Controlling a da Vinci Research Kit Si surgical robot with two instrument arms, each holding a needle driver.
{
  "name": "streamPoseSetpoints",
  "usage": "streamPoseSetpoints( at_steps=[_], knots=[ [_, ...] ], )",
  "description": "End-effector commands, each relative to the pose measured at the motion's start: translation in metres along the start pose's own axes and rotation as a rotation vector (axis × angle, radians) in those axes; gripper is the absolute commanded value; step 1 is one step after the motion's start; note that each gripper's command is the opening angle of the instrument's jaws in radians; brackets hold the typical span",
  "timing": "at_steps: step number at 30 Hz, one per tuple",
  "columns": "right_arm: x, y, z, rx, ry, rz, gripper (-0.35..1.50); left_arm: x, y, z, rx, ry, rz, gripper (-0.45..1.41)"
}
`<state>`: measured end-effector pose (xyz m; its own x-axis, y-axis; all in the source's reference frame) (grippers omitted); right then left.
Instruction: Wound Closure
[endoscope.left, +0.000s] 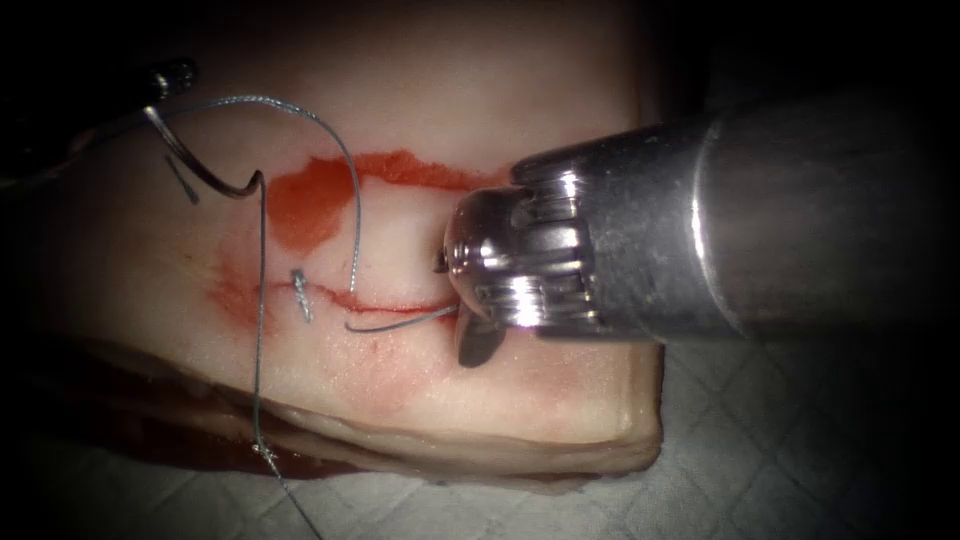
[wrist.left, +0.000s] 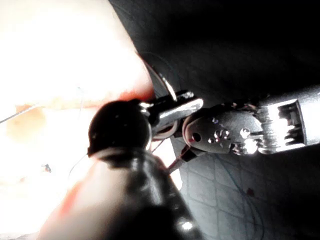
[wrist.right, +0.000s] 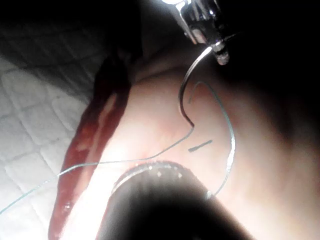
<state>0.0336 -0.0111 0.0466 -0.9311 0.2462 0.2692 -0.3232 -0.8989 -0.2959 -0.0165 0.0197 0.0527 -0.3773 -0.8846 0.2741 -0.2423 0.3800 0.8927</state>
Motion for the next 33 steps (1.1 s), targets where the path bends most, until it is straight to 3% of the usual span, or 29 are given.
streamPoseSetpoints(
  at_steps=[1, 2, 3, 5, 13, 19, 20, 21, 23, 26, 28, 33],
  knots=[
    [-0.0003, -0.0013, 0.0007, 0.004, -0.003, -0.001, 0.51, 0.0002, 0.0006, 0.0004, 0.001, 0.0, 0.001, -0.45],
    [-0.0001, -0.0016, 0.0008, 0.006, -0.005, -0.005, 0.34, 0.0002, 0.0006, 0.0004, 0.001, 0.0, 0.001, -0.45],
    [0.0001, -0.0019, 0.001, 0.011, -0.005, -0.011, -0.06, 0.0002, 0.0006, 0.0004, 0.002, 0.0, 0.001, -0.45],
    [0.0003, -0.002, 0.0012, 0.012, -0.004, -0.016, -0.35, 0.0002, 0.0006, 0.0004, 0.004, 0.002, 0.001, -0.45],
    [0.0004, -0.0013, 0.0021, -0.01, 0.032, -0.001, -0.35, 0.0002, 0.0005, 0.0004, 0.005, 0.002, 0.0, -0.45],
    [0.0021, -0.0019, 0.0, -0.026, 0.03, 0.046, -0.35, 0.0002, 0.0005, 0.0004, 0.006, 0.002, 0.0, -0.45],
    [0.0024, -0.0021, -0.0002, -0.029, 0.029, 0.047, 0.1, 0.0002, 0.0005, 0.0004, 0.006, 0.002, 0.0, -0.45],
    [0.0027, -0.0023, -0.0005, -0.028, 0.023, 0.048, 0.39, 0.0002, 0.0005, 0.0004, 0.006, 0.002, 0.0, -0.45],
    [0.0029, -0.0024, -0.0009, -0.027, 0.017, 0.048, 0.71, 0.0002, 0.0005, 0.0004, 0.006, 0.002, 0.0, -0.45],
    [0.0029, -0.0024, -0.0015, -0.017, -0.003, 0.053, 0.71, 0.0002, 0.0005, 0.0004, 0.006, 0.002, 0.0, -0.45],
    [0.0029, -0.002, -0.0019, -0.011, -0.013, 0.052, 0.58, 0.0002, 0.0005, 0.0004, 0.006, 0.002, 0.0, -0.45],
    [0.0026, -0.0013, -0.0019, -0.009, -0.013, 0.053, 0.68, 0.0002, 0.0005, 0.0004, 0.006, 0.002, 0.0, -0.45]
  ],
)
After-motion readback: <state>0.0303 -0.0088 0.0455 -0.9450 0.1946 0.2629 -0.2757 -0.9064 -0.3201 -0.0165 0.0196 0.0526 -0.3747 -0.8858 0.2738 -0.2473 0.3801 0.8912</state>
